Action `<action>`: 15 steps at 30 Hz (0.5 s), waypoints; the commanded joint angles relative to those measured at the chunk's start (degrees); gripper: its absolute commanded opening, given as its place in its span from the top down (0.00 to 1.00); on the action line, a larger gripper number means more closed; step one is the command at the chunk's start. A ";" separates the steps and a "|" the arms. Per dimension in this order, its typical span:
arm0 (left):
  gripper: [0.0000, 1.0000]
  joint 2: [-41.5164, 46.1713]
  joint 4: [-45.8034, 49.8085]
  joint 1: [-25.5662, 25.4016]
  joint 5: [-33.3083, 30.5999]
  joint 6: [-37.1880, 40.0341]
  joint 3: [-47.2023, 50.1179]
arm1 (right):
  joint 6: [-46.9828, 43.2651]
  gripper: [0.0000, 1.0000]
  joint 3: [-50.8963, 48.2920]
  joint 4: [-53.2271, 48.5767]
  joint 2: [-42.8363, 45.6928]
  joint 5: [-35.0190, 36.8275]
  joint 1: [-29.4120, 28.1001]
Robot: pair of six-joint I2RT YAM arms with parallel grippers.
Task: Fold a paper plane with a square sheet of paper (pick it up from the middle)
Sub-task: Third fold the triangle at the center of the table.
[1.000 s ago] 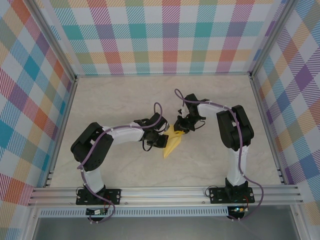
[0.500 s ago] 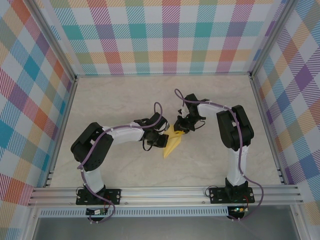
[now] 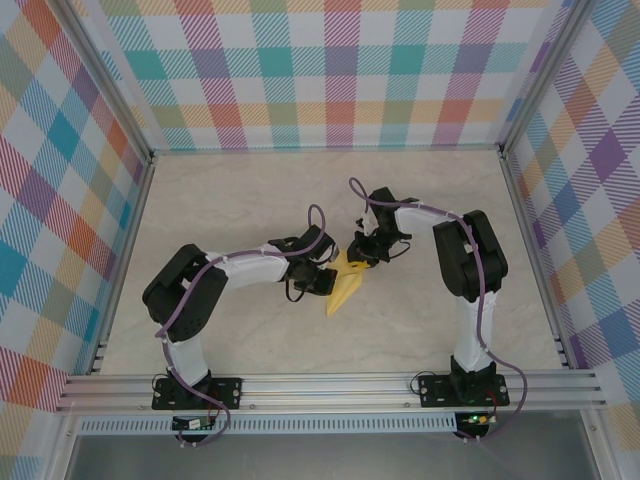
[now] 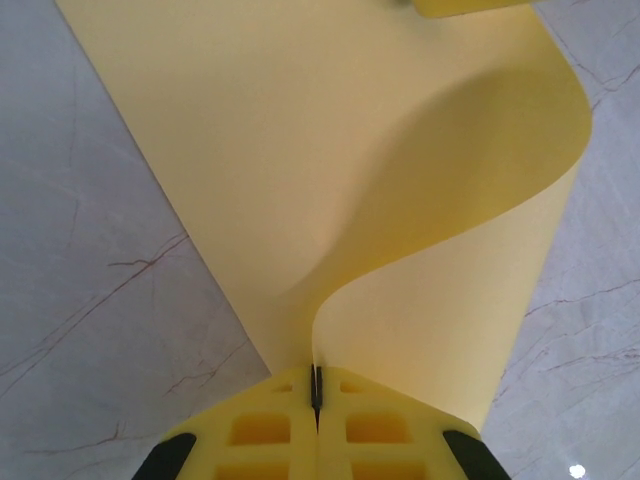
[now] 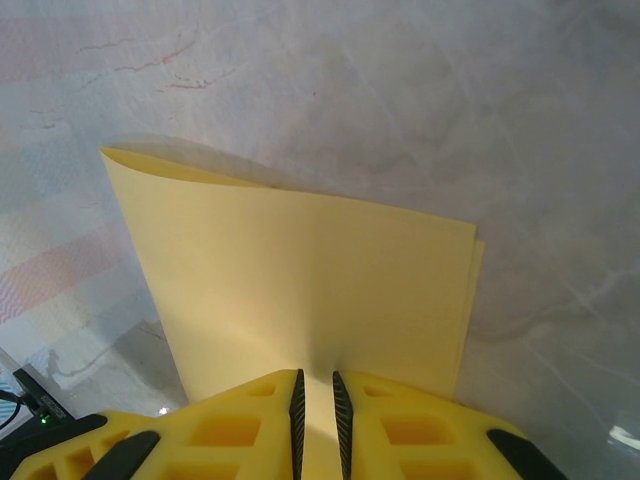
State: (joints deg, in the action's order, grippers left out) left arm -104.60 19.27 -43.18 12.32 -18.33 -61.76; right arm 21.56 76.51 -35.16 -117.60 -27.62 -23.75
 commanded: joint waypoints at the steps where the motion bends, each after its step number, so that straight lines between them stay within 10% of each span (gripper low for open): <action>1: 0.98 -1.60 -0.09 0.82 -0.74 0.98 -1.35 | -0.20 0.80 -1.01 -1.94 -2.09 2.57 -0.45; 15: 0.98 -2.10 -0.45 0.82 0.66 0.93 -0.29 | 3.31 0.72 -0.31 -1.76 8.86 5.29 0.86</action>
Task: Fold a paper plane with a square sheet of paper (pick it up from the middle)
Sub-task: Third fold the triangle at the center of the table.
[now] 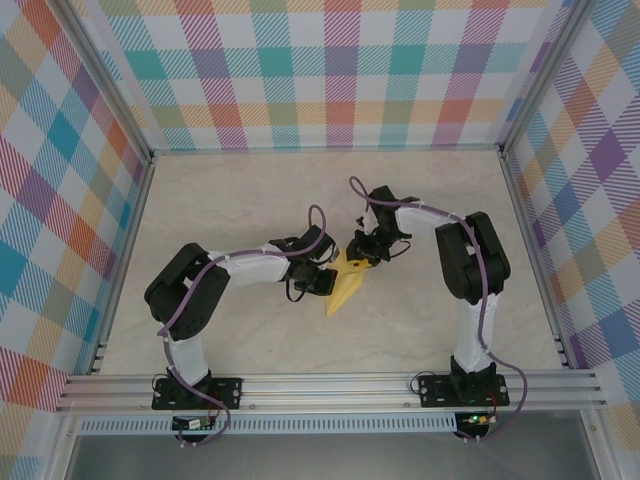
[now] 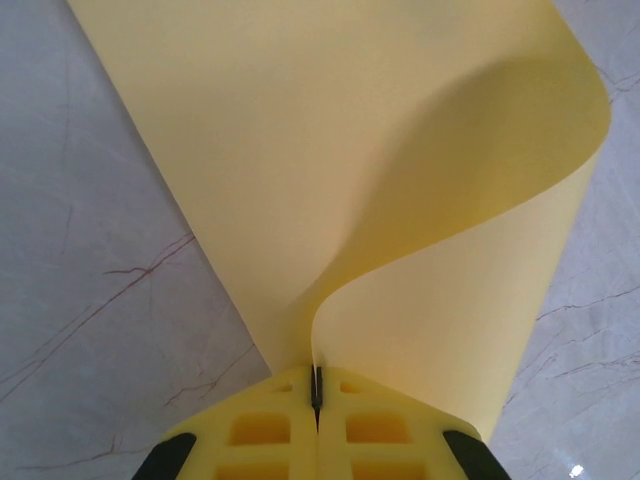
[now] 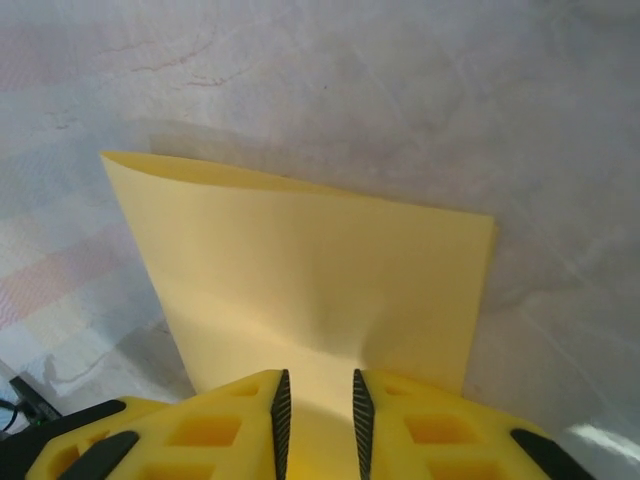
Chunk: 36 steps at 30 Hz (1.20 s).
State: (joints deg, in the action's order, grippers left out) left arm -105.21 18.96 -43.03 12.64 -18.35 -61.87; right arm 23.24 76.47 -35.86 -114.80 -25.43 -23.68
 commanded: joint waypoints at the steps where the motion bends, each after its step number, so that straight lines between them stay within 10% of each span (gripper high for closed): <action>1: 0.98 -1.64 -0.36 0.73 0.74 0.73 -0.19 | 2.31 0.70 -1.17 -0.52 8.23 3.87 1.06; 7: 0.97 -2.19 -1.63 0.69 2.40 -0.62 -0.38 | 6.69 0.72 -10.45 2.87 19.86 7.05 2.14; 18: 0.96 -3.07 -1.66 0.67 3.48 -2.11 -0.98 | 24.90 0.88 -36.30 28.31 34.48 -9.50 -2.58; 36: 0.96 -3.77 -1.82 0.73 3.85 -1.79 -0.98 | 33.88 0.96 -40.55 43.30 24.05 -2.41 -17.31</action>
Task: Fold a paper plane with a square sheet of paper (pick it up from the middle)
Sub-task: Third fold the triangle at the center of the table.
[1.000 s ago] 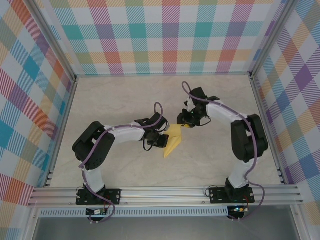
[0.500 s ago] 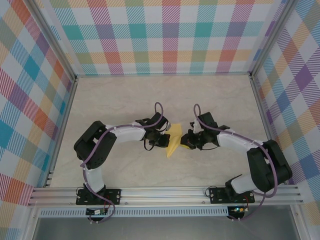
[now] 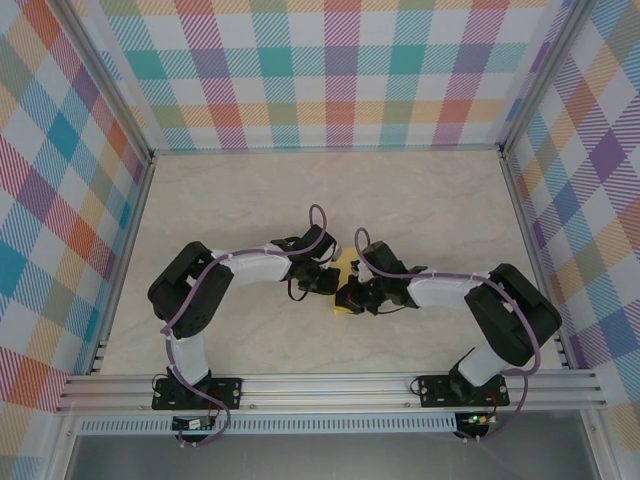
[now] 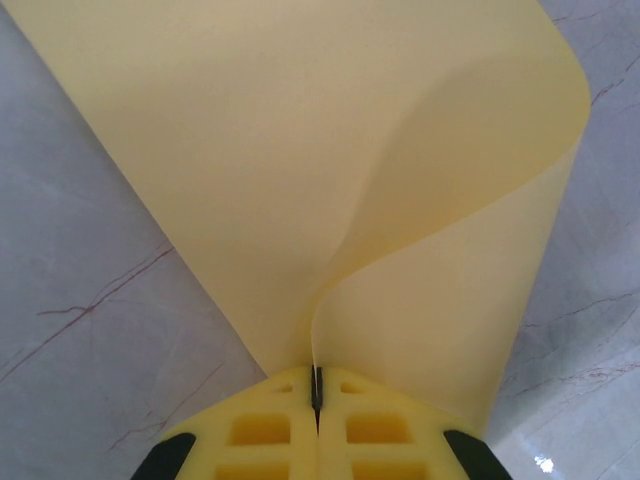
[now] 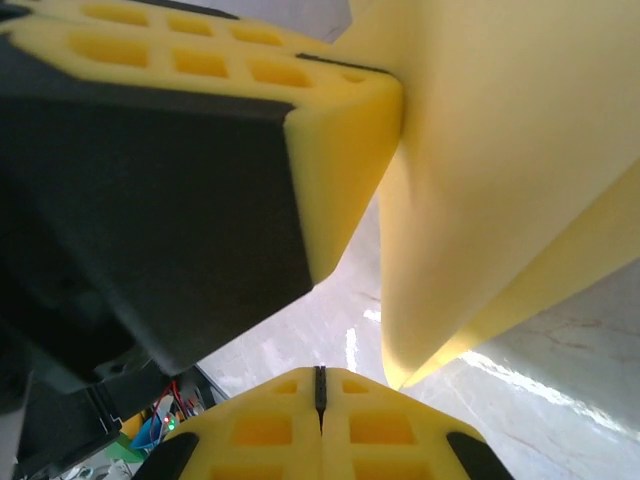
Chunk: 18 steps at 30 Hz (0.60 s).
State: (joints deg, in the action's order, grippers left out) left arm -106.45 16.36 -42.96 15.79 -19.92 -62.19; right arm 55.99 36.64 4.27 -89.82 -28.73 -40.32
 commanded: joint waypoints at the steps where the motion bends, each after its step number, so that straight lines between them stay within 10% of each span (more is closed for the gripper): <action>1: 0.96 -2.62 0.76 0.60 0.73 -0.17 -0.65 | 1.10 0.96 -0.76 3.27 -1.29 0.96 -0.73; 18: 0.96 -2.78 0.87 0.60 0.80 -0.02 -0.50 | -0.31 0.96 -2.24 2.53 -4.84 2.60 -0.82</action>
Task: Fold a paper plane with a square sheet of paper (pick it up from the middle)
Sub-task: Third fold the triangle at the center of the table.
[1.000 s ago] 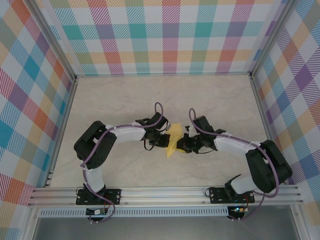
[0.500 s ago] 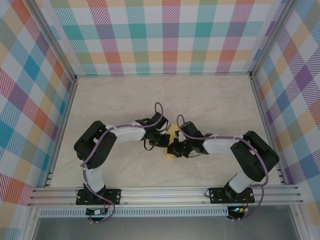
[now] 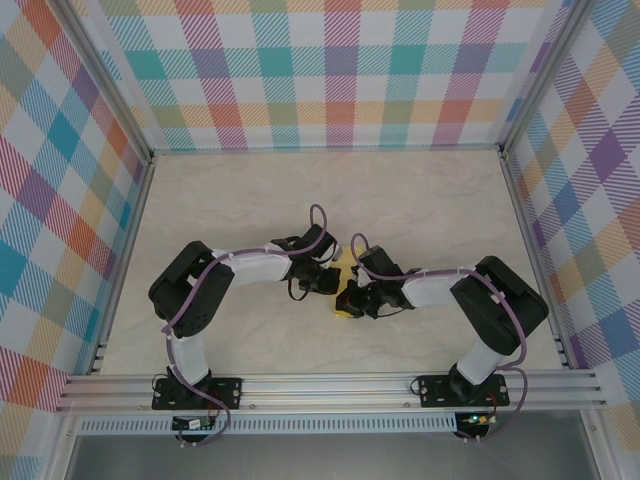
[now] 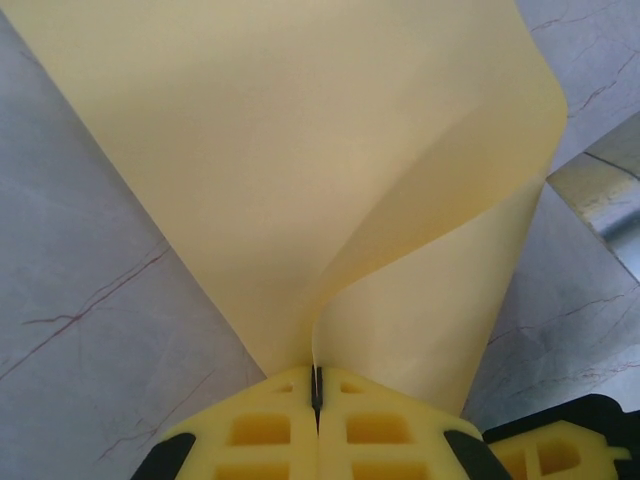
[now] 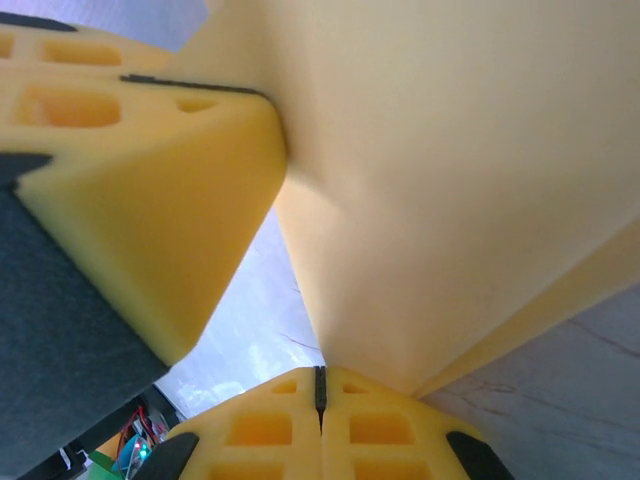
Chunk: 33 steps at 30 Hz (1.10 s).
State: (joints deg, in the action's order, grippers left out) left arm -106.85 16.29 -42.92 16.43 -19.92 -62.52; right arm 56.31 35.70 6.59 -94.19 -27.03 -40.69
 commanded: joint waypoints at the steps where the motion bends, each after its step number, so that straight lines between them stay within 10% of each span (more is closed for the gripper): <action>1: 0.96 -2.48 0.93 0.55 0.27 0.13 -0.21 | -0.76 0.95 -1.49 0.23 -0.51 1.14 -0.45; 33: 0.96 -3.26 1.55 0.62 0.45 0.50 -0.94 | -5.86 0.93 -2.70 1.55 -2.10 0.38 -0.45</action>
State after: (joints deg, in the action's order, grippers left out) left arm -107.53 16.36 -42.81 17.10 -19.90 -63.29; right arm 53.34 33.34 10.09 -94.11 -28.34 -40.77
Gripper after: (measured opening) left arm 0.042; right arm 0.066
